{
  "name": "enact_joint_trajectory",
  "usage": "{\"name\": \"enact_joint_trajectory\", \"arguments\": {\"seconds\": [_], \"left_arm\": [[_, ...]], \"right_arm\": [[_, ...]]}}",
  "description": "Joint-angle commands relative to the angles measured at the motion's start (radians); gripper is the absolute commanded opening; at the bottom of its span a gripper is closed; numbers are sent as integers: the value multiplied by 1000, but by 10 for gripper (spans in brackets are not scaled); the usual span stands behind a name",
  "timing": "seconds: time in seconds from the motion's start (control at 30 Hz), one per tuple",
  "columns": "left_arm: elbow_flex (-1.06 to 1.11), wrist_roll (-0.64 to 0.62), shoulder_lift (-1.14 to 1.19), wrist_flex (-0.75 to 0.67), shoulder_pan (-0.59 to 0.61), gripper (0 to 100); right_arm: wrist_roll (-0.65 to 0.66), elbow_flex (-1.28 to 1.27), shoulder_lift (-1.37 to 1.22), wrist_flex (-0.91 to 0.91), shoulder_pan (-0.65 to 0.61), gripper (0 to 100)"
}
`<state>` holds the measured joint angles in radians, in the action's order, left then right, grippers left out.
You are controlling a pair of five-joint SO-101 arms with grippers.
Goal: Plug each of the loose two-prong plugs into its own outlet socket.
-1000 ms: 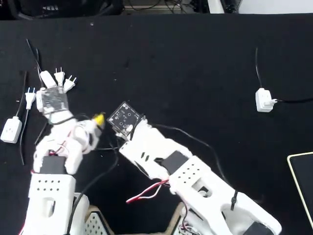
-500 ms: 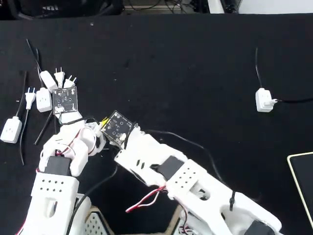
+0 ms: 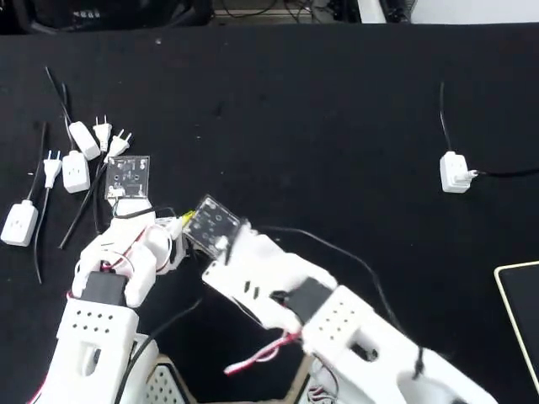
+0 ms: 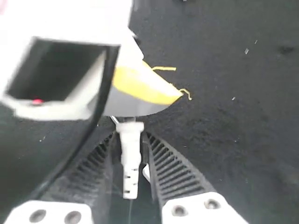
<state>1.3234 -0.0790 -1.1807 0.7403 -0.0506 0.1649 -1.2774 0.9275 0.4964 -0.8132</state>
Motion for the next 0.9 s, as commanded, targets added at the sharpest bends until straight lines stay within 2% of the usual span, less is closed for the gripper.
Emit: {"name": "enact_joint_trajectory", "arguments": {"seconds": [0.0, 0.17, 0.87], "left_arm": [[-2, 15, -3, -6, 2, 267], [-2, 15, -3, -6, 8, 267], [24, 15, -3, -6, 10, 267]], "right_arm": [[0, -41, 209, 9, -12, 10], [0, -71, 285, 14, 25, 10], [-8, -58, 280, 6, 80, 10]]}}
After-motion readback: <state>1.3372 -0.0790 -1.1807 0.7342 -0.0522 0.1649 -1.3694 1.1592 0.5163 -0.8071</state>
